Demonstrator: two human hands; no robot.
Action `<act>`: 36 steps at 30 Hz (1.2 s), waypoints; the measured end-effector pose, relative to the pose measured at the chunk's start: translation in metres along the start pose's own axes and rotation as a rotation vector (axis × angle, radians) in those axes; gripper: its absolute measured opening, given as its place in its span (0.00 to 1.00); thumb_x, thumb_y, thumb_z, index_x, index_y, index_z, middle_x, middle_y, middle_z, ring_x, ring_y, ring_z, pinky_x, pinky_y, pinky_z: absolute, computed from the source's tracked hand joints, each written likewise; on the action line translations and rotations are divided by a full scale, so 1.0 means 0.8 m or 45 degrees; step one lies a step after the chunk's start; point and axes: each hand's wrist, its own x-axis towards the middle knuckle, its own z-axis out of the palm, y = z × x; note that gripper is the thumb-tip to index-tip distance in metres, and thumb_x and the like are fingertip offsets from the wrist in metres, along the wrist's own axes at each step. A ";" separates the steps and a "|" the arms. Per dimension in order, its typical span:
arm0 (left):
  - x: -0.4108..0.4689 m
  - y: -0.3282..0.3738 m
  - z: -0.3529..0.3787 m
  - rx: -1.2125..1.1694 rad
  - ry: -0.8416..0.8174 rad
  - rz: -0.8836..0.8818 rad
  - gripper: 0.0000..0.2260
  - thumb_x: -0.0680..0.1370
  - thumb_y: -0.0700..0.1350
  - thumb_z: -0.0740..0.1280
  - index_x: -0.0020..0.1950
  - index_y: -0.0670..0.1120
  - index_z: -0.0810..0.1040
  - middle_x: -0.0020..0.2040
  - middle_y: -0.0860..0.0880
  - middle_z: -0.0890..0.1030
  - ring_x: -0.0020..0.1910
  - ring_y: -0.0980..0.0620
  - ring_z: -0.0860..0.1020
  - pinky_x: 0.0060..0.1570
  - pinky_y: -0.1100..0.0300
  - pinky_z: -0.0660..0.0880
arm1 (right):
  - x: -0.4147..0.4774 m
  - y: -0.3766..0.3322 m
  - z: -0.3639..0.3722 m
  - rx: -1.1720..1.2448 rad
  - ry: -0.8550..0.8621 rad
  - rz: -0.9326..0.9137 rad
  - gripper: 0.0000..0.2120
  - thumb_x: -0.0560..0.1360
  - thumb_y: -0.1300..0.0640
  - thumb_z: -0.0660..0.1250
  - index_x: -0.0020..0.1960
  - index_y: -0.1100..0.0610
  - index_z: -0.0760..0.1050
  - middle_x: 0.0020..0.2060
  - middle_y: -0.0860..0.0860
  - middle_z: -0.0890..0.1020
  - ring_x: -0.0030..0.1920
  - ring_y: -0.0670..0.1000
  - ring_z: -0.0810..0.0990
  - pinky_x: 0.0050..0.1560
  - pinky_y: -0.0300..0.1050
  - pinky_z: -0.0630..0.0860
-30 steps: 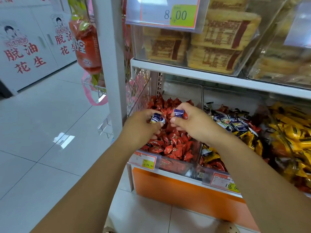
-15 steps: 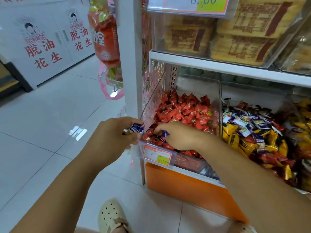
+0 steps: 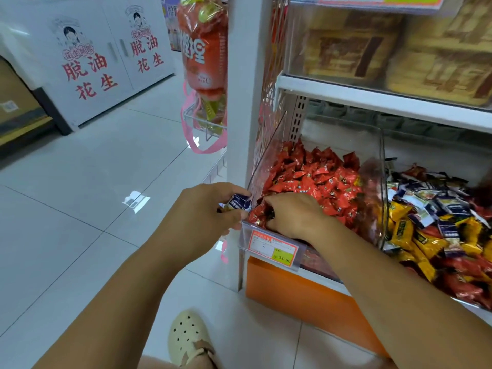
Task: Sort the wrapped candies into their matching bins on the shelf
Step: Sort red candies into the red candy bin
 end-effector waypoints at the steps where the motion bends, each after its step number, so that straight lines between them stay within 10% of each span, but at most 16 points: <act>1: 0.000 0.000 0.000 0.005 -0.001 0.000 0.11 0.76 0.43 0.69 0.54 0.56 0.80 0.45 0.54 0.84 0.40 0.55 0.83 0.46 0.56 0.81 | 0.001 0.001 0.000 0.042 -0.001 0.009 0.12 0.74 0.48 0.66 0.56 0.50 0.74 0.57 0.50 0.79 0.58 0.55 0.75 0.49 0.45 0.68; 8: 0.002 0.001 0.003 0.011 -0.018 0.022 0.11 0.76 0.44 0.69 0.56 0.55 0.80 0.43 0.53 0.84 0.40 0.55 0.83 0.46 0.57 0.81 | -0.015 0.026 -0.037 0.543 0.021 0.074 0.14 0.74 0.51 0.70 0.59 0.49 0.77 0.48 0.49 0.79 0.44 0.50 0.76 0.39 0.40 0.69; 13: 0.004 0.017 0.018 0.019 -0.041 0.096 0.11 0.76 0.44 0.69 0.52 0.61 0.77 0.43 0.59 0.81 0.35 0.64 0.80 0.35 0.75 0.73 | -0.045 0.049 -0.066 1.099 -0.013 0.221 0.17 0.74 0.62 0.71 0.61 0.52 0.75 0.39 0.52 0.80 0.26 0.45 0.75 0.24 0.35 0.70; 18: 0.009 0.032 0.037 -0.016 -0.047 0.160 0.12 0.76 0.43 0.70 0.53 0.60 0.77 0.43 0.55 0.83 0.36 0.65 0.81 0.45 0.69 0.77 | -0.078 0.067 -0.083 1.566 -0.091 0.263 0.14 0.75 0.69 0.67 0.58 0.59 0.77 0.47 0.60 0.81 0.37 0.53 0.84 0.35 0.38 0.79; 23: 0.014 0.051 0.057 -0.012 -0.033 0.224 0.11 0.76 0.42 0.69 0.56 0.56 0.79 0.41 0.58 0.80 0.34 0.65 0.80 0.39 0.73 0.75 | -0.103 0.075 -0.090 1.590 -0.101 0.240 0.17 0.77 0.65 0.66 0.64 0.56 0.73 0.51 0.61 0.81 0.44 0.57 0.85 0.47 0.46 0.82; 36: 0.034 0.081 0.093 -0.177 -0.053 0.245 0.13 0.77 0.42 0.69 0.59 0.55 0.78 0.46 0.58 0.78 0.35 0.60 0.82 0.36 0.69 0.78 | -0.119 0.105 -0.096 1.709 0.254 0.354 0.20 0.78 0.62 0.65 0.69 0.52 0.67 0.50 0.56 0.78 0.31 0.51 0.79 0.28 0.39 0.73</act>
